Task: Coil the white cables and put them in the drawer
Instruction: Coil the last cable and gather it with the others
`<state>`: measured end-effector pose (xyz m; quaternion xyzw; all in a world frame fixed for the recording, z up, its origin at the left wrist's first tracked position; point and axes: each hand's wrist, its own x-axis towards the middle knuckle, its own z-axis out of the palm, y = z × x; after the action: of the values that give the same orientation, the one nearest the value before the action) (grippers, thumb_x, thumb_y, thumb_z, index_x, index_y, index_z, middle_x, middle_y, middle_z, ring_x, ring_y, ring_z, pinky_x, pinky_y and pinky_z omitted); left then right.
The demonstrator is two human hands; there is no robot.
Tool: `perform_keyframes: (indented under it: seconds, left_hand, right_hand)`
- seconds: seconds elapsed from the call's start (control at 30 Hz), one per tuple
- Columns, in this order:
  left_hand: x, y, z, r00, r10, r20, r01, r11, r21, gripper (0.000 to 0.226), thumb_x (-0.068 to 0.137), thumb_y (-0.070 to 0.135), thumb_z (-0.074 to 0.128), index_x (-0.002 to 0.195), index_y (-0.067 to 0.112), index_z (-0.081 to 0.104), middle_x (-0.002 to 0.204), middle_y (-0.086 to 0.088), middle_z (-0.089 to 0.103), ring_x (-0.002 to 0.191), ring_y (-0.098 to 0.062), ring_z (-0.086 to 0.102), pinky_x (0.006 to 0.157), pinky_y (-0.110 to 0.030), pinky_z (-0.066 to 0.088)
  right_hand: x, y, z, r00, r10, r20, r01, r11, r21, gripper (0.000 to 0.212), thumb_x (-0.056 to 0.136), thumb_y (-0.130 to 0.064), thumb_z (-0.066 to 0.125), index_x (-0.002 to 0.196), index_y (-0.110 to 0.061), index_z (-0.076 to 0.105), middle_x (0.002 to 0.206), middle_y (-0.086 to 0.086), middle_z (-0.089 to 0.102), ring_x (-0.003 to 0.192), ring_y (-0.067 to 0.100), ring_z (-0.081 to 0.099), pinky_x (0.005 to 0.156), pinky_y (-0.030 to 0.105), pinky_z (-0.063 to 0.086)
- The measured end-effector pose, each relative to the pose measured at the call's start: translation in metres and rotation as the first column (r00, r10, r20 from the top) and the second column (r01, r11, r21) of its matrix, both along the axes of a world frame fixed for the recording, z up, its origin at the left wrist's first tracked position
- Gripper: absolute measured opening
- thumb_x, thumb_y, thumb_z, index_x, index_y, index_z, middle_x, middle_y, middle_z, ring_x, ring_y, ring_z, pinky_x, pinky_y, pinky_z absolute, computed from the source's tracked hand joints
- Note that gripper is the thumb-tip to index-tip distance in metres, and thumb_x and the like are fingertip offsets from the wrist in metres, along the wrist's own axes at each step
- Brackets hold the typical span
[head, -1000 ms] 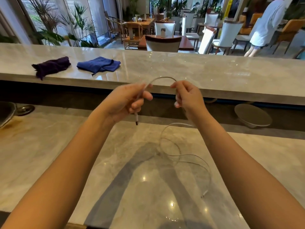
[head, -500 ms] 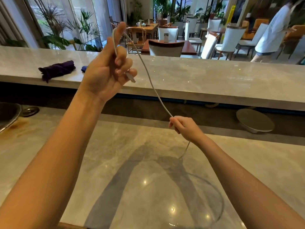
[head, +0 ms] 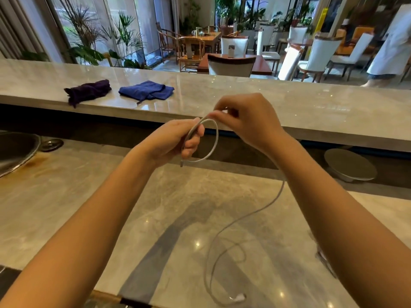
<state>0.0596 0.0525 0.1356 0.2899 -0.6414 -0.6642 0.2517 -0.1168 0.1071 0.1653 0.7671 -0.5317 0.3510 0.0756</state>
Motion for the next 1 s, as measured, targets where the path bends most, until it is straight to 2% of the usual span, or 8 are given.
perform_keyframes:
  seconds: [0.1, 0.27, 0.43, 0.57, 0.73, 0.83, 0.93, 1.0]
  left_hand:
    - [0.005, 0.001, 0.0, 0.986, -0.103, -0.131, 0.114, 0.99, 0.083, 0.035, 0.099, 0.032, 0.03, 0.078, 0.013, 0.051, 0.046, 0.007, 0.032, 0.036, -0.007, 0.031, 0.04, -0.019, 0.028]
    - [0.01, -0.001, -0.003, 0.976, -0.155, -0.156, 0.162, 0.986, 0.036, 0.035, 0.098, 0.033, 0.032, 0.076, 0.016, 0.053, 0.048, 0.008, 0.032, 0.041, -0.008, 0.035, 0.046, -0.021, 0.038]
    - [0.011, 0.001, -0.004, 0.931, -0.256, -0.259, 0.278, 0.959, 0.051, 0.036, 0.097, 0.029, 0.032, 0.074, 0.017, 0.057, 0.051, 0.009, 0.035, 0.042, -0.007, 0.038, 0.065, -0.026, 0.049]
    - [0.009, 0.004, -0.001, 0.892, -0.179, -0.415, 0.263, 0.953, 0.153, 0.032, 0.095, 0.03, 0.035, 0.073, 0.015, 0.053, 0.051, 0.009, 0.03, 0.042, -0.005, 0.021, 0.039, -0.015, 0.029]
    - [0.005, 0.0, -0.001, 0.812, -0.092, -0.576, 0.302, 0.911, 0.28, 0.032, 0.094, 0.031, 0.036, 0.076, 0.013, 0.054, 0.053, 0.007, 0.023, 0.044, -0.005, 0.016, 0.037, -0.015, 0.022]
    - [0.009, -0.01, -0.007, 0.692, -0.073, -0.718, 0.453, 0.819, 0.353, 0.032, 0.098, 0.027, 0.036, 0.083, 0.006, 0.055, 0.053, 0.003, 0.038, 0.046, -0.005, 0.022, 0.041, -0.018, 0.026]
    - [0.017, -0.016, 0.0, 0.569, 0.017, -0.822, 0.513, 0.774, 0.37, 0.029, 0.098, 0.022, 0.038, 0.09, -0.001, 0.054, 0.056, -0.005, 0.045, 0.048, -0.01, 0.028, 0.045, -0.023, 0.029]
    - [0.024, -0.019, 0.014, 0.541, 0.155, -0.826, 0.346, 0.855, 0.387, 0.032, 0.099, 0.022, 0.035, 0.088, 0.0, 0.056, 0.055, -0.002, 0.042, 0.045, -0.009, 0.029, 0.042, -0.022, 0.028]
  right_hand:
    - [-0.011, -0.006, 0.001, 0.994, -0.008, 0.113, 0.008, 1.0, 0.003, 0.032, 0.08, -0.041, 0.064, 0.09, -0.011, 0.071, 0.071, -0.002, 0.063, 0.058, 0.009, 0.053, 0.06, 0.031, 0.048]
    - [-0.027, -0.008, 0.007, 0.968, 0.019, 0.25, -0.029, 0.999, 0.036, 0.028, 0.081, -0.034, 0.066, 0.09, -0.009, 0.072, 0.074, 0.005, 0.067, 0.063, 0.016, 0.057, 0.062, 0.028, 0.048]
    - [-0.038, -0.009, 0.01, 0.904, 0.027, 0.427, -0.057, 0.997, 0.056, 0.019, 0.086, -0.029, 0.063, 0.09, -0.012, 0.07, 0.068, -0.01, 0.061, 0.057, 0.001, 0.052, 0.058, 0.01, 0.042]
    - [-0.035, -0.005, -0.004, 0.876, -0.082, 0.476, -0.066, 0.956, 0.286, 0.03, 0.094, -0.032, 0.049, 0.092, -0.008, 0.068, 0.066, -0.003, 0.061, 0.046, -0.004, 0.05, 0.054, 0.007, 0.038]
    - [-0.017, 0.002, -0.027, 0.685, -0.047, 0.727, -0.412, 0.797, 0.44, 0.041, 0.1, -0.034, 0.032, 0.106, -0.008, 0.063, 0.087, 0.005, 0.072, 0.047, 0.011, 0.037, 0.044, 0.02, 0.031]
    - [-0.018, 0.007, -0.028, 0.584, 0.036, 0.811, -0.561, 0.74, 0.371, 0.035, 0.1, -0.027, 0.035, 0.104, -0.005, 0.062, 0.071, 0.006, 0.062, 0.049, 0.012, 0.035, 0.045, 0.021, 0.028]
    - [-0.03, 0.007, -0.04, 0.659, -0.02, 0.752, -0.454, 0.786, 0.419, 0.031, 0.099, -0.026, 0.038, 0.097, -0.007, 0.063, 0.063, 0.003, 0.054, 0.048, 0.01, 0.036, 0.045, 0.02, 0.028]
    - [-0.04, 0.008, -0.062, 0.784, -0.102, 0.612, -0.272, 0.83, 0.487, 0.031, 0.099, -0.028, 0.04, 0.092, -0.01, 0.064, 0.061, 0.0, 0.054, 0.046, 0.005, 0.042, 0.047, 0.016, 0.034]
